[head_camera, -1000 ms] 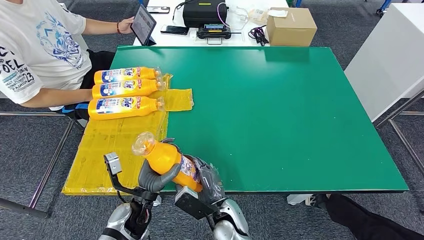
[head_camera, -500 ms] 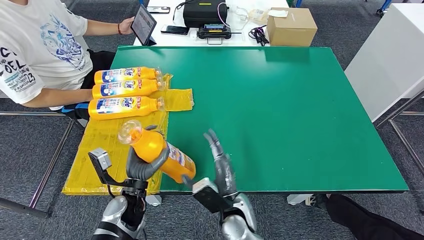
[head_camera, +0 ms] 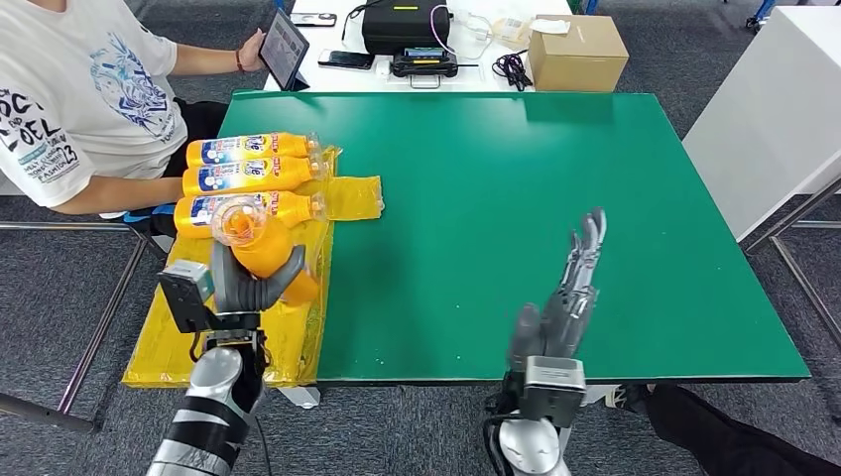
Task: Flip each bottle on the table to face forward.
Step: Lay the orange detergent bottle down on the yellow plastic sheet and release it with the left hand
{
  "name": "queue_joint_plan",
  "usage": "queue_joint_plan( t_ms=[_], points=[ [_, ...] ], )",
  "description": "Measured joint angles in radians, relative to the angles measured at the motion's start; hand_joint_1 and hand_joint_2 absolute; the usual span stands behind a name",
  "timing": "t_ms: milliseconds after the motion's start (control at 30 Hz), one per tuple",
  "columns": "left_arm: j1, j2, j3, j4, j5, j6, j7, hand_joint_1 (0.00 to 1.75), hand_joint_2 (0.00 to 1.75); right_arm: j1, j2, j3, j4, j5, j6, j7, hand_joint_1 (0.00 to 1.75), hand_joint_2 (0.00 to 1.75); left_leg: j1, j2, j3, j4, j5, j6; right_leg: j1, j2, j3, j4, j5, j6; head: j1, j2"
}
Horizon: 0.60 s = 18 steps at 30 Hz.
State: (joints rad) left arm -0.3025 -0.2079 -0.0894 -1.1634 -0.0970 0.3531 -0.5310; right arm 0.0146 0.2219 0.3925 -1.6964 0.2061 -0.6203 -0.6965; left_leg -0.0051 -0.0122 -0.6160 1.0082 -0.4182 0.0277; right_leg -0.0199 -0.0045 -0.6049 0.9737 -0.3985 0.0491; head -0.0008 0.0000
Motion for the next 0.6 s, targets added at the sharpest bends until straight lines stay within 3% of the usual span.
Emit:
queue_joint_plan(
  t_ms=[100, 233, 400, 600],
  points=[
    [-0.04, 0.027, 0.011, 0.049, -0.32, 0.159, 0.01, 1.75, 1.75, -0.001, -0.003, -0.008, -0.019, -0.047, 0.023, 0.0, 0.0, 1.75, 0.0, 0.0, 0.0, 0.0, 0.0, 0.0, 0.0, 0.0, 0.0, 0.0, 0.0, 0.0, 0.0, 0.0],
    [-0.094, 0.072, 0.016, 0.151, -0.68, 0.266, 0.07, 1.75, 1.75, -0.01, -0.003, -0.021, -0.019, -0.068, 0.072, 0.0, 0.0, 1.75, 0.0, 0.001, 0.0, 0.0, 0.0, 0.0, 0.0, 0.0, 0.0, 0.0, 0.0, 0.0, 0.0, 0.0],
    [-0.15, 0.119, 0.01, 0.298, -1.074, 0.334, 0.259, 1.75, 1.75, -0.02, 0.002, -0.034, -0.008, -0.073, 0.114, 0.0, 0.0, 1.75, 0.0, 0.001, 0.0, 0.0, 0.0, 0.0, 0.0, 0.0, 0.0, 0.0, 0.0, 0.0, 0.0, 0.0],
    [-0.189, 0.162, 0.002, 0.459, -1.32, 0.333, 0.371, 1.75, 1.75, -0.024, 0.018, -0.041, 0.009, -0.047, 0.152, 0.008, 0.0, 1.75, 0.0, 0.001, 0.0, 0.0, 0.0, 0.0, 0.0, 0.0, 0.0, 0.0, 0.0, 0.0, 0.0, 0.0]
  ],
)
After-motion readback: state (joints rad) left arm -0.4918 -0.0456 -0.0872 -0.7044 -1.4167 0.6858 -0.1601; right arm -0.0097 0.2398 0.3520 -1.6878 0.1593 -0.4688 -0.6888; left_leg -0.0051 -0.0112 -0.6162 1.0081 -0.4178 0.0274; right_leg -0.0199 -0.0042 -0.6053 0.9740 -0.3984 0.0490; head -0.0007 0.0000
